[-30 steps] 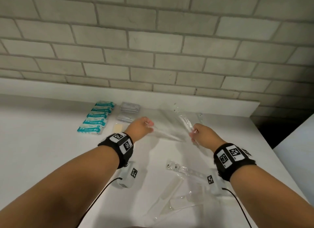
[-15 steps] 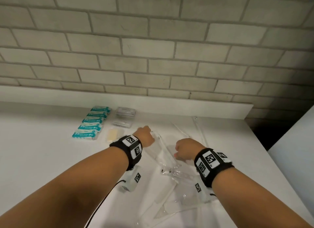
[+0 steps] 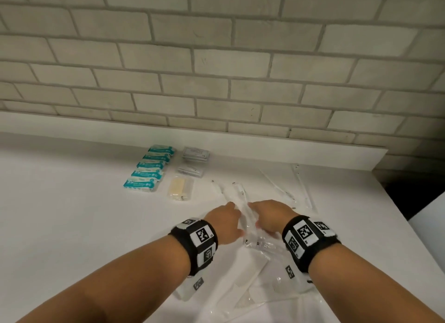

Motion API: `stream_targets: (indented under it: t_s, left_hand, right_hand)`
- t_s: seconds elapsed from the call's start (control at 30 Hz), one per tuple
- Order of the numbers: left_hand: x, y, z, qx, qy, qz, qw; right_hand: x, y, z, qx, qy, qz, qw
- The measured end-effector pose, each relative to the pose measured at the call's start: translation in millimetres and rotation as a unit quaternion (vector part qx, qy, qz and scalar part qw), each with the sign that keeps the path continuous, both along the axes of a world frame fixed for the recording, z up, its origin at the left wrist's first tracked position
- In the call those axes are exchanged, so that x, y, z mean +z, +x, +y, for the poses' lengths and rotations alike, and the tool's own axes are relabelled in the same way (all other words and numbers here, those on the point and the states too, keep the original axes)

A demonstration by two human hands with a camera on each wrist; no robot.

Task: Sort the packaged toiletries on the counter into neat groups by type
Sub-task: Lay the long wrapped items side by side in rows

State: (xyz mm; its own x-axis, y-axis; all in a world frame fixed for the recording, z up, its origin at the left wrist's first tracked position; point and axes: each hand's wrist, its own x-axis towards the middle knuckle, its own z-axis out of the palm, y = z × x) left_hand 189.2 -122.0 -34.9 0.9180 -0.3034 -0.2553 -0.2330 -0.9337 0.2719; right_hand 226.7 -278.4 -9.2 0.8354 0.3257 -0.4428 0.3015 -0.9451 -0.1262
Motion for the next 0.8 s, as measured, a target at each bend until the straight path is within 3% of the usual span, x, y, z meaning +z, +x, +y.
stream_targets:
  t_s: [0.2, 0.37, 0.57, 0.8]
  left_hand:
    - [4, 16, 27, 0.008, -0.053, 0.016, 0.998]
    - [-5, 35, 41, 0.011, -0.036, 0.021, 0.999]
    - [-4, 67, 54, 0.004, -0.008, 0.061, 0.998]
    - [-6, 90, 60, -0.021, -0.051, 0.072, 0.996]
  right_hand:
    - [9, 9, 5, 0.015, 0.006, -0.013, 1.0]
    - [1, 14, 16, 0.076, -0.036, -0.027, 0.996]
    - [4, 40, 45, 0.006, 0.012, -0.014, 1.0]
    - [10, 61, 73, -0.048, 0.084, 0.047, 0.994]
